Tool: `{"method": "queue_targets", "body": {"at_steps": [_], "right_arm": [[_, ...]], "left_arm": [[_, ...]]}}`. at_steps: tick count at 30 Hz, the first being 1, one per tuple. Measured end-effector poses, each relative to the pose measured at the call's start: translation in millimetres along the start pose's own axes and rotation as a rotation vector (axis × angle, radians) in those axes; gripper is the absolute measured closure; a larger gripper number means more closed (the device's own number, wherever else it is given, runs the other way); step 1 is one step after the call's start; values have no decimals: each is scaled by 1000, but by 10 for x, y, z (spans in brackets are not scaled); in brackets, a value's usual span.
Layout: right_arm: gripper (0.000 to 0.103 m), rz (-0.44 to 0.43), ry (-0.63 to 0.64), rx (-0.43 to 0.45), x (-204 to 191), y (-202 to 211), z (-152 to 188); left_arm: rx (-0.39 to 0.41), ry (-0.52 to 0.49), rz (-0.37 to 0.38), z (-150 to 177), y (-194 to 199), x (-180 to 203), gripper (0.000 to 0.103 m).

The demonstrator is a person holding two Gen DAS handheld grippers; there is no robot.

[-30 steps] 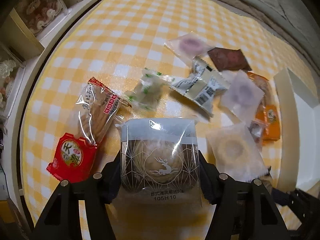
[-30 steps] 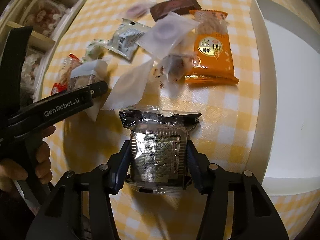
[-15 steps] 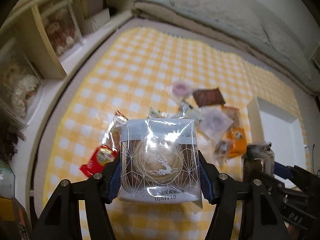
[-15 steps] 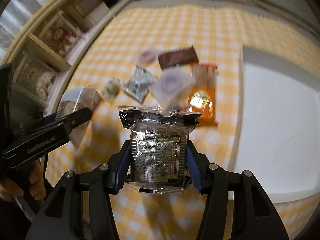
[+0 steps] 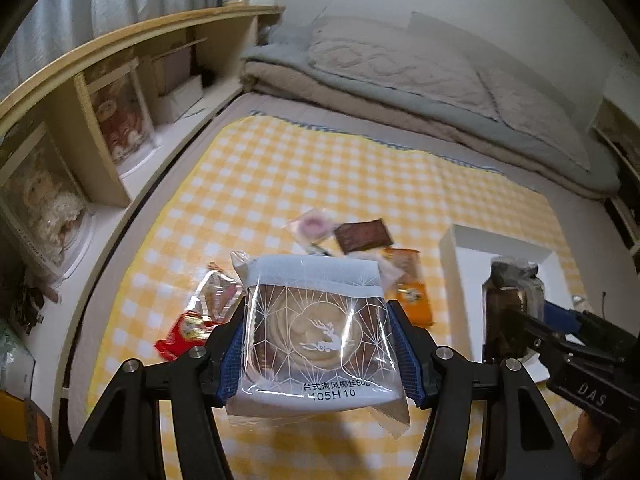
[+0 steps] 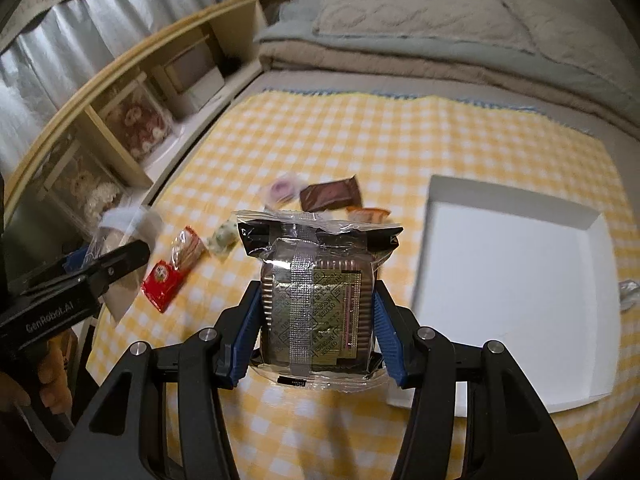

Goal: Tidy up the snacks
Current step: 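Carry both packs over the white tray with both grippers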

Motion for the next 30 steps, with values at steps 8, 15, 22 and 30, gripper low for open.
{"method": "queue_targets", "body": {"at_steps": [8,15,22,30], "right_arm": [[49,39,-39,41,342,281,26],[49,80,-88,66,763,500,71],[49,140,-149,74,1296,680,148],[49,219,-206,51,1833,736,288]], "left_arm": [[-1,-52,46,3,29,431,42],[-2,-88,106,-48,-104,851,42],[-34,-116,148,11,-392,1233,42],[-91,-125,171,122,-763,1583,42]]}}
Point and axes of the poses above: each gripper's, at about its wrist camera, not at the fingertips, and y roughly against the way its jaws point, x to its right, z to its underside, the point moved 6 cm from there along -y, roughly the way its jaws point
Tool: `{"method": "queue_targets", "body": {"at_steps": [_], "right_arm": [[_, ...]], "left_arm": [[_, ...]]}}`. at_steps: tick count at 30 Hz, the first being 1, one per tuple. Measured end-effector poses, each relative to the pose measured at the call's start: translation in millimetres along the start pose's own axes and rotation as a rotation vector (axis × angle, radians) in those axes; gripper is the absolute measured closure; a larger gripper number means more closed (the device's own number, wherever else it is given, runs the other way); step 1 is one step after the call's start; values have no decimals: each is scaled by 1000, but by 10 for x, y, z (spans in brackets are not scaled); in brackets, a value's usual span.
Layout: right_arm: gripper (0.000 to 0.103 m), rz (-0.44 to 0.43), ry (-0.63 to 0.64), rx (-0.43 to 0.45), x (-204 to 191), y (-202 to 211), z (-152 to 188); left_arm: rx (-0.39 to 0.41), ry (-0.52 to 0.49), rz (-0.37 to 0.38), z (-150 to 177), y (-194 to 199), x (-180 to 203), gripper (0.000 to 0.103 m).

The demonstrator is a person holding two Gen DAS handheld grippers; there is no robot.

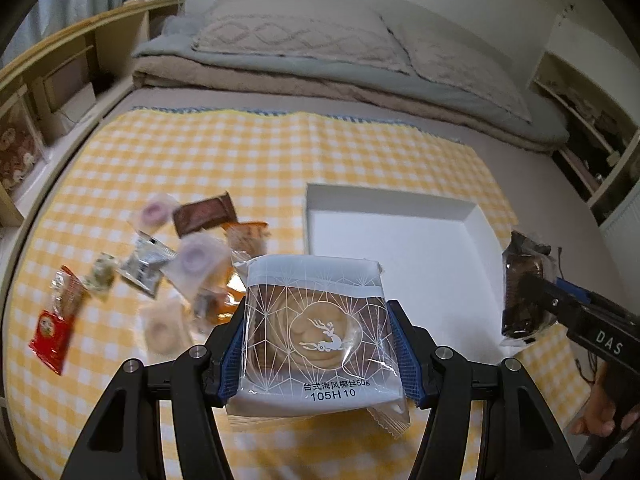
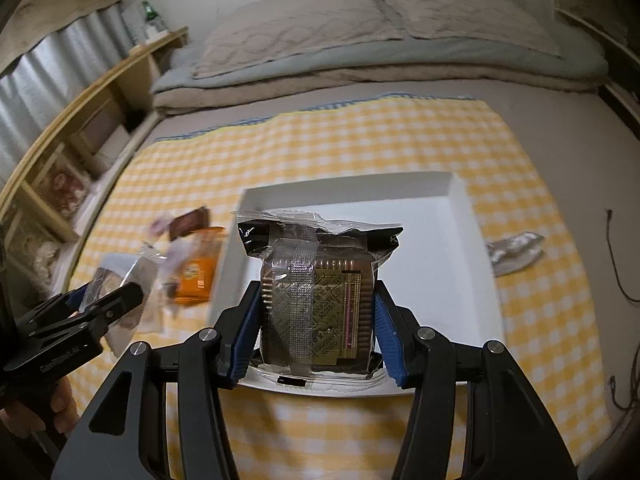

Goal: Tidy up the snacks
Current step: 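Carry both packs over the white tray with both grippers, then lower both packs into the white tray and open both grippers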

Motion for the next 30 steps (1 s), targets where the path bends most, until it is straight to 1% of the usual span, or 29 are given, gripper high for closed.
{"method": "queue_targets", "body": {"at_steps": [5,10,16,21,24,26,28,30], "right_arm": [[49,51,-23,-32,311,-111,53],[49,83,-48,-65,552,-200,124],[49,115,-71,-100,790,-338,157],[49,151,-73,-146,1001,-511,200],[49,167,-63,-167,1075,-592,225],[49,169,-60,-176,1099,-629,234],[49,167,-52,-182,1107,-662,232],[49,167,-45,-189,1110,-691,234]], "left_arm": [[-46,12,13,-9,-306,175,42],[-84,16,16,-28,-643,297,42],[-150,27,25,64,-1065,386,42],[-188,33,20,119,-1317,456,42],[-186,38,17,98,-1384,472,41],[-168,33,12,52,-1412,467,38],[-162,7,12,20,-1413,479,16],[-145,-12,16,25,-1375,489,15]]}}
Point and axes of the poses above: each gripper's, at about its wrist camera, not at the fingertips, and y roughly against the way its jaws point, x to its right, z to its underside, the point moved 6 cm from there along -y, roughly the way its jaws point
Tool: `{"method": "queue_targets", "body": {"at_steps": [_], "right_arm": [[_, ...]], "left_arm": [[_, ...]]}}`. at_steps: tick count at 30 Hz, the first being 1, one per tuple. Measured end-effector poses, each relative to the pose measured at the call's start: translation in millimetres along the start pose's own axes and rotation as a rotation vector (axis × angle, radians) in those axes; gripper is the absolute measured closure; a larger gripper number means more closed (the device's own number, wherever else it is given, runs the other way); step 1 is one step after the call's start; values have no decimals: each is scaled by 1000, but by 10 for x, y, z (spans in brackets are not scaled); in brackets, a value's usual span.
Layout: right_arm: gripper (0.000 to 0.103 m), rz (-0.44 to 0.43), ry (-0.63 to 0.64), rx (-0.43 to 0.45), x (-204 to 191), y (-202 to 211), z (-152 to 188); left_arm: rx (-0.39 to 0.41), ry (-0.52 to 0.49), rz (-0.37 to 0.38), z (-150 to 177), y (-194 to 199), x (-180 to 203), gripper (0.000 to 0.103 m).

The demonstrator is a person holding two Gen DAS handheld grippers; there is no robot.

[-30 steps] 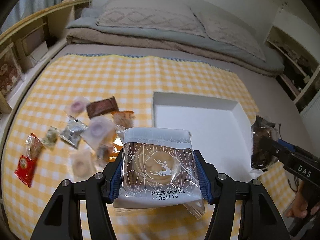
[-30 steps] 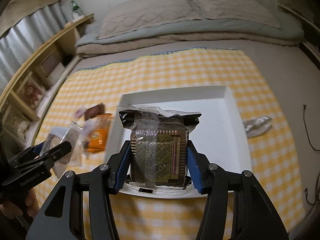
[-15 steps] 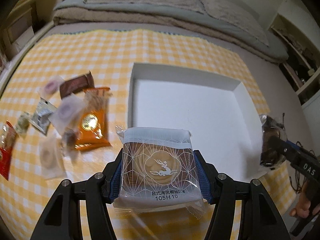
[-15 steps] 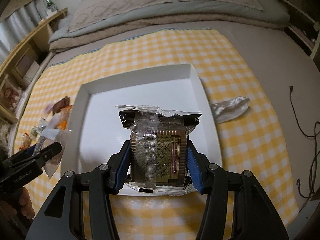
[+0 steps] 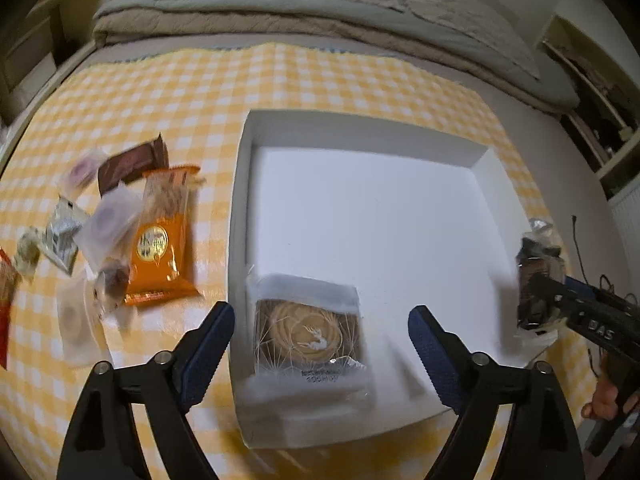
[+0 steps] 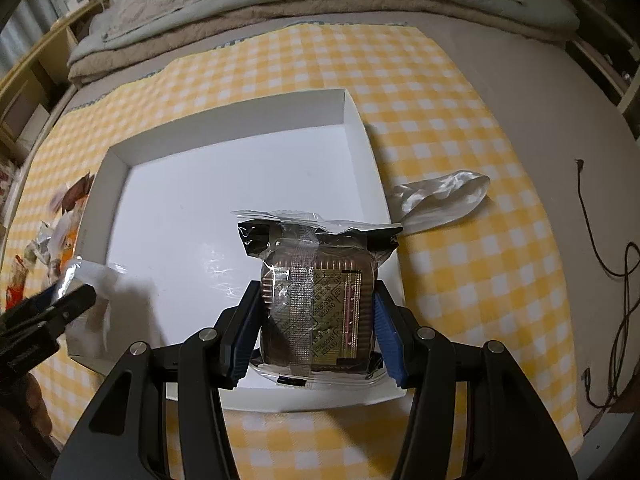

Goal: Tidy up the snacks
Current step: 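Lower both packs into the white tray and open both grippers, then withdraw both grippers from the tray back toward the snack pile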

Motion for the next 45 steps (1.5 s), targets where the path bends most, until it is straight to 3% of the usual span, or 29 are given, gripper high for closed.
{"method": "queue_targets", "body": {"at_steps": [3,5,7,23,25,31,45], "right_arm": [[45,2,-10,-33,14,-75,18],[34,-5,-23,-57,24,-125,42],[32,6,-21,-58,25,-116,52],[29,-9,-6,-22,4,90,215],[22,-11,-8,-4,-9,155,225],[0,-9,-33,41,-46,350,238],[0,-16,-7,130,-281,765,352]], "left_arm": [[-17,-19,-2,17,-20,-12,14],[-30,-20,-5,39,-40,-34,14],[-41,-28,-11,63,-45,-34,14],[-49,-55,-6,158,166,57,11],[-41,-58,-9,172,211,57,1],[-30,-77,-17,236,353,63,0],[31,-92,-11,318,890,-51,0]]}}
Point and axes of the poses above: each gripper's, at about its wrist camera, not at the fingertips, and y roughly against the way its jaws point, x to its right, z to its underside, the point moved 6 cm from there along -y, roughly the way its jaws point
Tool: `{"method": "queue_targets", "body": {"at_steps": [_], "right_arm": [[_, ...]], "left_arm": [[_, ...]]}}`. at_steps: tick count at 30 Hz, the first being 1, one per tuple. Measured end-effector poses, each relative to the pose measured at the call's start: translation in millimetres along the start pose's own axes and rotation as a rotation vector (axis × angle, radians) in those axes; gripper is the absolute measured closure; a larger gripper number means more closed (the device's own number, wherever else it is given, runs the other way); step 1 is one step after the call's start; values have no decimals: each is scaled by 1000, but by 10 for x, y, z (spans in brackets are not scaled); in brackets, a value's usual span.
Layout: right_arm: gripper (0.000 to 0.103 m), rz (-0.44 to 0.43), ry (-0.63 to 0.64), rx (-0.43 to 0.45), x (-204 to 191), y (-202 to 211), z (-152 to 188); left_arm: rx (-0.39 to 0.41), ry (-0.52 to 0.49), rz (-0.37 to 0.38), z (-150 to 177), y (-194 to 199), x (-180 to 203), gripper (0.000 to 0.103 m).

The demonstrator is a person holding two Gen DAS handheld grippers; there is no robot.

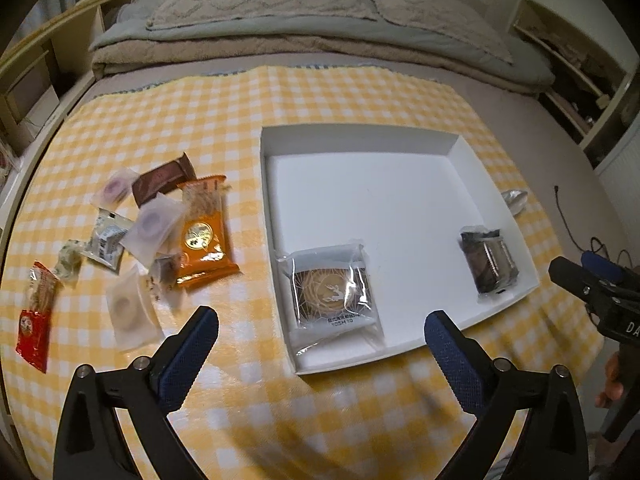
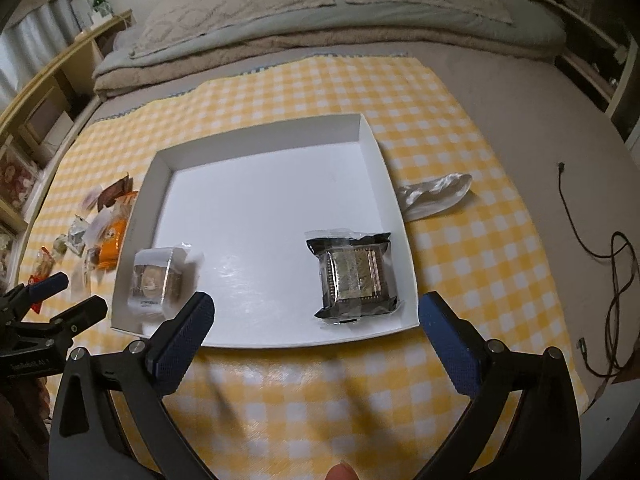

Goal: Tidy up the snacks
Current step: 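Withdraw both grippers from the tray back toward the snack pile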

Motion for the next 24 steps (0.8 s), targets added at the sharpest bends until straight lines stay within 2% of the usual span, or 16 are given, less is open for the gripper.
{"method": "queue_targets", "body": {"at_steps": [14,22,24], "right_arm": [[0,-24,40,146,-327,500,-106],[0,-63,90,183,-761,527,-213],[0,-71,101,187,-862,523,-227]], "left_arm": [[137,-9,-20,88,887,-265,0],[219,22,-61,170,1329,-673,0],[219,25,-86,205,1412,-769,0]]}}
Point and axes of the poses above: each gripper's, at about its wrist camera, not at the fingertips, and y roughly against the way its jaws point, x to its right, z to its underside, the point moved 6 cm from there along -y, roughly the way its jaws point
